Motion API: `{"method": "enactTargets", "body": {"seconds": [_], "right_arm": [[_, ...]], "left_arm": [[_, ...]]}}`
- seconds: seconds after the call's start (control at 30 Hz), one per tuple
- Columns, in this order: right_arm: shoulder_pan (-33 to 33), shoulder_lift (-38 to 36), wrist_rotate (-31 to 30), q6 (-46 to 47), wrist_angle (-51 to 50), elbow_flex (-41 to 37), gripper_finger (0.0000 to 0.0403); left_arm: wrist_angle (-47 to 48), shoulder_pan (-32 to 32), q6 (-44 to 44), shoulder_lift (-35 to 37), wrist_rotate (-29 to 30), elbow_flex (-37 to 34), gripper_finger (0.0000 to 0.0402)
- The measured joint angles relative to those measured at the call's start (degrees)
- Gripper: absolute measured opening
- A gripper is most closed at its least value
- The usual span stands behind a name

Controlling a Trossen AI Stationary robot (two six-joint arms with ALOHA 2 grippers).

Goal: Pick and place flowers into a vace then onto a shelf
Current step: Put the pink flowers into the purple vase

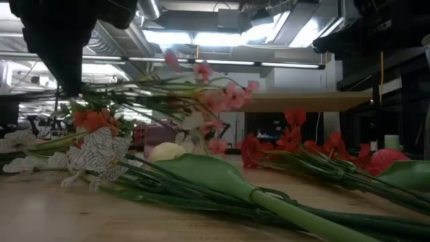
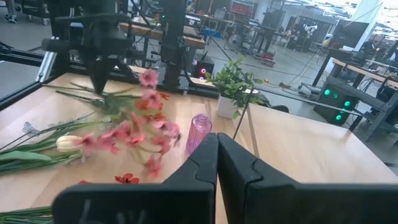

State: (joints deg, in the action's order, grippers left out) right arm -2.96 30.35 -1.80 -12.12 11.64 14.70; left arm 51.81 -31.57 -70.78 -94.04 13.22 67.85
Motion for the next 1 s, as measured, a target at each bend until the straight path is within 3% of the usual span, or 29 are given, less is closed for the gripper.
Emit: {"method": "enactTargets", "body": {"seconds": [0.3, 0.53, 1.0], "right_arm": [[0.0, 0.02, 0.0, 0.0, -0.39, 0.0, 0.0012], [0.0, 0.02, 0.0, -0.04, -0.39, 0.0, 0.0012], [0.01, 0.02, 0.0, 1.4, -0.4, 0.0, 0.0012]], "left_arm": [[7.31, 0.04, 0.12, 5.26, 8.22, 0.0, 0.0002], [7.6, 0.71, 6.01, 7.05, 14.16, 0.0, 0.0002], [-5.48, 8.1, 35.89, 9.18, 14.47, 0.0, 0.0002]]}}
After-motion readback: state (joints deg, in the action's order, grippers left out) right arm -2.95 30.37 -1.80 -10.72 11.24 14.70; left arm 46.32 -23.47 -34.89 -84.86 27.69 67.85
